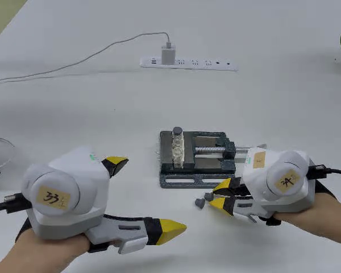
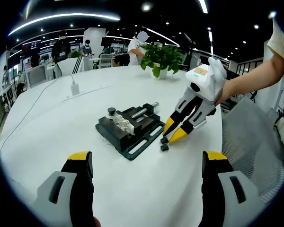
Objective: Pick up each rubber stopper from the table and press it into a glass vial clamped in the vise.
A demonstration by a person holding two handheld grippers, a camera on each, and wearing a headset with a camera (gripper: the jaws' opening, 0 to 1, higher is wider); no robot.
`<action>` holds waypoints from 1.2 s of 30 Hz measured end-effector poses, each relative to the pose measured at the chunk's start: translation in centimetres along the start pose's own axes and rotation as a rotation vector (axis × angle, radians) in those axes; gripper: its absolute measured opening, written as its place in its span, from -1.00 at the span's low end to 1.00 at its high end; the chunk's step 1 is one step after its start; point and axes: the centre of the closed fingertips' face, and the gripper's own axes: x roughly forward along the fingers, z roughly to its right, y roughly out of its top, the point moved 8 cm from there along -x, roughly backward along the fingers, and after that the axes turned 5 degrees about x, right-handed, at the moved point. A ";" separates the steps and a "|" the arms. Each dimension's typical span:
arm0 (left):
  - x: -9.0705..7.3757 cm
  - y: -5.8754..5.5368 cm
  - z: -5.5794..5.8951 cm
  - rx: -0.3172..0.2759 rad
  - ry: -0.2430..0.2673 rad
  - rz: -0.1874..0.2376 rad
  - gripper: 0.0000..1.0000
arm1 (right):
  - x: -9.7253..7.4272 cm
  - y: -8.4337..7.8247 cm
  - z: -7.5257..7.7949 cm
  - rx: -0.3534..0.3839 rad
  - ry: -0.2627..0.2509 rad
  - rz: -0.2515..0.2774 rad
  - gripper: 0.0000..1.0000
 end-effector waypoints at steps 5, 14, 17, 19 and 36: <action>0.1 0.1 0.1 0.014 -0.008 -0.005 0.90 | -0.2 0.1 0.1 0.003 0.002 0.003 -0.85; 0.7 0.9 0.3 0.096 -0.037 -0.017 0.81 | -2.4 1.8 0.5 0.012 0.030 -0.009 -0.86; 1.1 1.4 0.4 0.124 -0.045 -0.012 0.77 | -3.3 2.6 0.5 -0.001 0.034 -0.006 -0.86; 1.4 1.8 0.6 0.150 -0.054 -0.008 0.75 | -3.9 3.1 0.5 -0.021 0.038 -0.010 -0.86; 3.7 4.5 1.5 0.382 -0.131 -0.033 0.37 | -6.9 7.8 0.5 -0.231 0.092 -0.144 -0.86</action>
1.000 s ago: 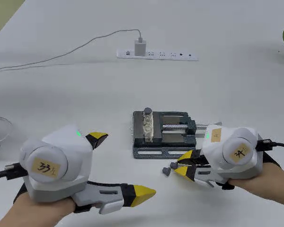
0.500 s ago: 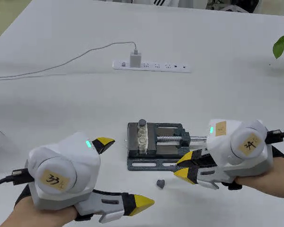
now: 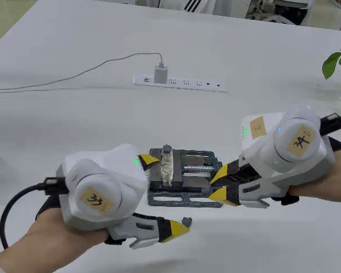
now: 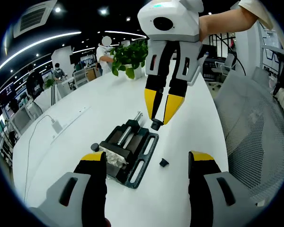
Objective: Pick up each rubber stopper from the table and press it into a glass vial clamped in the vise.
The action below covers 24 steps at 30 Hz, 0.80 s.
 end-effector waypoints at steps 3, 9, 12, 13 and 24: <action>0.3 0.4 0.2 0.032 -0.014 -0.006 0.28 | 0.2 0.4 -0.1 -0.005 0.026 -0.022 -0.86; 0.9 1.1 0.4 0.108 -0.039 -0.014 -0.03 | 0.5 0.5 -0.7 -0.038 0.072 -0.081 -0.87; 1.1 1.3 0.5 0.136 -0.052 -0.014 -0.21 | 0.6 0.7 -0.9 -0.038 0.085 -0.094 -0.87; 1.1 1.4 0.6 0.140 -0.057 -0.012 -0.26 | 0.6 0.7 -1.0 -0.037 0.090 -0.101 -0.87; 2.0 1.6 1.4 0.206 -0.098 -0.036 -0.70 | 0.6 1.2 -1.4 -0.050 0.095 -0.113 -0.87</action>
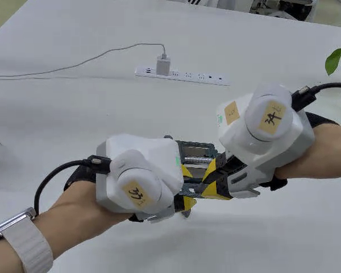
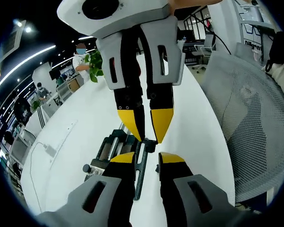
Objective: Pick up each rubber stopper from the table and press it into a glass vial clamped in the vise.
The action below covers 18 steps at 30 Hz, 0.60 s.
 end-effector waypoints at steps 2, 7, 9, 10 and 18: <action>0.0 0.0 0.1 0.005 -0.003 -0.004 -0.73 | 0.0 0.0 -0.1 0.001 0.002 -0.004 -0.87; 0.0 0.0 0.2 0.016 -0.016 -0.005 -0.81 | 0.3 0.1 -0.1 0.001 0.006 -0.013 -0.87; -0.1 0.1 0.4 0.020 -0.021 0.001 -0.83 | 0.3 0.2 -0.2 -0.001 0.007 -0.014 -0.87; -0.1 0.2 0.4 0.021 -0.023 0.000 -0.85 | 0.4 0.2 -0.2 -0.001 0.008 -0.015 -0.87; 0.1 0.2 0.6 0.026 -0.035 -0.001 -0.89 | 0.6 0.0 -0.3 -0.003 0.018 -0.027 -0.87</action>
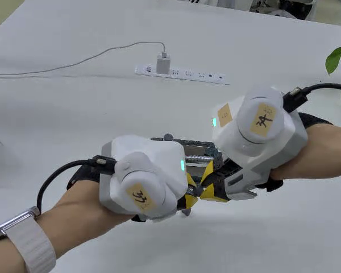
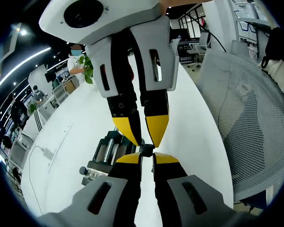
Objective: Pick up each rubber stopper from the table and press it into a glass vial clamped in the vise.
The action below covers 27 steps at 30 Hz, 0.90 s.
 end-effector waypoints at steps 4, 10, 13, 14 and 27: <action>0.1 0.0 0.2 0.009 -0.011 -0.005 -0.89 | 0.2 -0.1 -0.1 0.001 0.008 -0.011 -0.87; 0.3 0.1 0.3 0.018 -0.024 -0.011 -0.85 | 0.4 -0.2 -0.2 -0.009 0.018 -0.023 -0.87; 0.4 0.0 0.4 0.017 -0.030 -0.013 -0.88 | 0.5 -0.1 -0.2 -0.011 0.020 -0.022 -0.87; 0.3 0.0 0.4 0.019 -0.030 -0.015 -0.88 | 0.5 -0.1 -0.2 -0.013 0.022 -0.022 -0.87; 0.2 -0.3 0.6 -0.068 -0.017 0.008 -0.91 | 0.5 -0.2 -0.4 -0.019 0.034 -0.008 -0.86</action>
